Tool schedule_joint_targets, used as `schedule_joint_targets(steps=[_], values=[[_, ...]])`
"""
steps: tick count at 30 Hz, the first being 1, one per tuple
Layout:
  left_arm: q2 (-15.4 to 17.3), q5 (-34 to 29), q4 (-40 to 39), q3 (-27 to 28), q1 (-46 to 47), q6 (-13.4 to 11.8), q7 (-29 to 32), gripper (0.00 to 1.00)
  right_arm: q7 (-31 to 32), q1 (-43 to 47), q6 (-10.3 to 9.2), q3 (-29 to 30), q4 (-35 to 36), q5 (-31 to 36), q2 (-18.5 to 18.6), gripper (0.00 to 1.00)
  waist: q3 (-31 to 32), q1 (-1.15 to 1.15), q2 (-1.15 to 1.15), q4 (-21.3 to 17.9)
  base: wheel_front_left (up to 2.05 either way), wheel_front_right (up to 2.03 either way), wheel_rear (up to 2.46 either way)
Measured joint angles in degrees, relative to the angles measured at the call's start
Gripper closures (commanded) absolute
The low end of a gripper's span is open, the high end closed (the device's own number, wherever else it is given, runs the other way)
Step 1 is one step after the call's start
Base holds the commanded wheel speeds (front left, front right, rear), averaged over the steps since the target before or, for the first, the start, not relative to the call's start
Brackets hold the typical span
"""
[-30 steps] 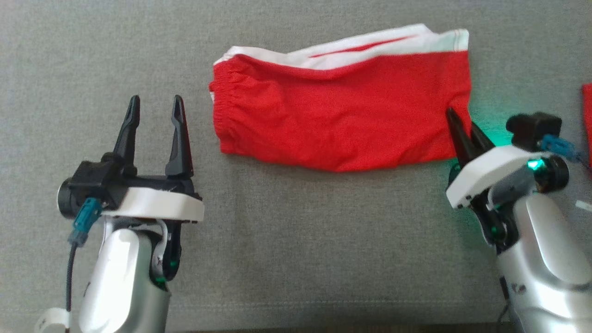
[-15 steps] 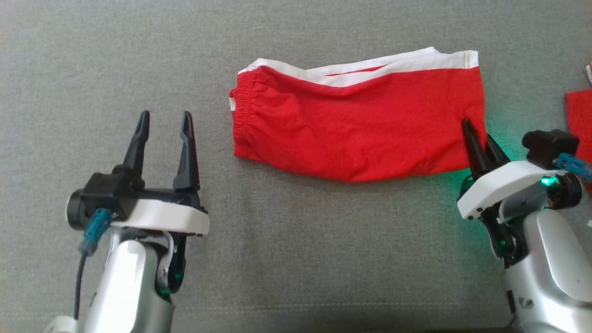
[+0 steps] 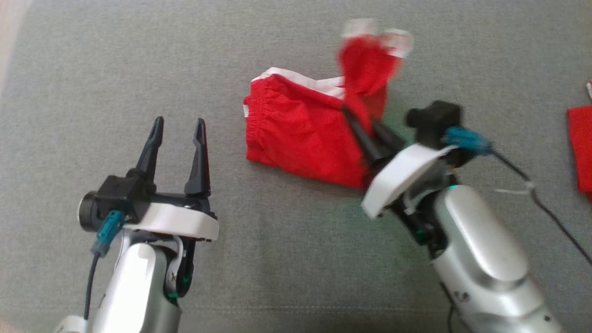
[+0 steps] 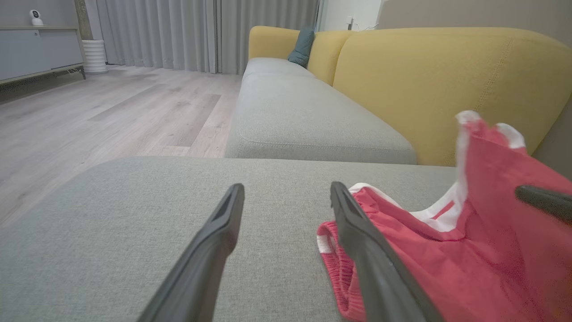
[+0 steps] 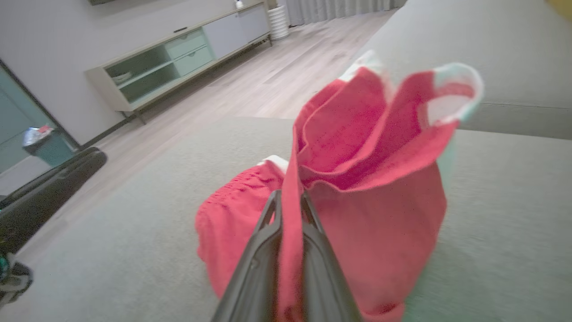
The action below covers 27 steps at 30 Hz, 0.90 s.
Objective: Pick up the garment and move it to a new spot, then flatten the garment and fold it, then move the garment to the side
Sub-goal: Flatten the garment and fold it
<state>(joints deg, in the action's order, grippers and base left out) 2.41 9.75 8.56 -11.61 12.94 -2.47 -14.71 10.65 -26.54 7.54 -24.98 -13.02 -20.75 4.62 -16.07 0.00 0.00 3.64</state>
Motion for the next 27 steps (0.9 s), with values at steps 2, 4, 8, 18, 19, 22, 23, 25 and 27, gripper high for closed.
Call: schedule_joint_targets(steps=[2, 4, 8, 18, 19, 22, 23, 25, 27], values=[[0.0, 0.0, 0.0, -0.4, 0.0, 0.0, 0.0, 0.0, -0.2, -0.9, 0.0, -3.2, -1.3, -2.0, -0.3, 1.0, 0.2, 0.0, 0.0, 0.5, 0.0, 0.0, 0.0], [0.0, 0.0, 0.0, -0.6, 0.0, 0.0, 0.0, 0.0, -1.0, -2.0, 0.0, -5.6, -3.2, -3.8, -0.4, 1.0, 0.2, 0.0, 0.0, 1.0, 0.0, 0.0, 0.0], [0.0, 0.0, 0.1, -0.9, 0.0, 0.0, 0.0, 0.0, -4.1, -4.8, 0.0, -11.1, -6.5, -10.1, -0.4, 1.0, -0.1, 0.0, 0.0, 2.0, 0.0, 0.0, 0.0], [0.0, 0.6, 0.4, -1.0, 0.0, -0.1, 0.0, 0.0, -12.4, -9.6, 0.0, -18.0, -13.7, -15.7, -0.4, 0.0, -0.9, 0.0, 0.0, 2.5, 0.0, 0.0, 0.0], [0.0, 0.5, 0.4, -1.0, 0.0, -0.1, 0.0, 0.0, -13.9, -10.0, 0.0, -18.2, -13.7, -15.7, -0.4, 0.0, -1.0, 0.0, 0.0, 2.4, 0.0, 0.0, 0.0], [0.0, 0.4, 0.4, -0.9, 0.0, -0.1, 0.0, 0.0, -17.0, -11.1, 0.0, -18.4, -13.7, -15.7, -0.4, 0.0, -1.0, 0.0, 0.0, 1.7, 0.0, 0.0, 0.0], [0.0, 0.4, 0.4, -0.9, 0.0, -0.1, 0.0, 0.0, -18.0, -11.3, 0.0, -18.2, -13.8, -15.3, -0.4, 0.0, -1.0, 0.0, 0.0, 1.5, 0.0, 0.0, 0.0], [0.0, 0.4, 0.3, -0.7, 0.0, -0.1, 0.0, 0.0, -20.0, -11.7, 0.0, -16.8, -13.7, -14.0, -0.4, 0.0, -1.0, 0.0, 0.0, 0.9, 0.0, 0.0, 0.0], [0.0, -0.1, 0.3, -0.7, 0.0, -0.1, 0.0, 0.0, -21.3, -11.7, 0.0, -14.1, -13.7, -11.7, -0.4, 0.0, -0.9, 0.0, 0.0, 0.4, 0.0, 0.0, 0.0]])
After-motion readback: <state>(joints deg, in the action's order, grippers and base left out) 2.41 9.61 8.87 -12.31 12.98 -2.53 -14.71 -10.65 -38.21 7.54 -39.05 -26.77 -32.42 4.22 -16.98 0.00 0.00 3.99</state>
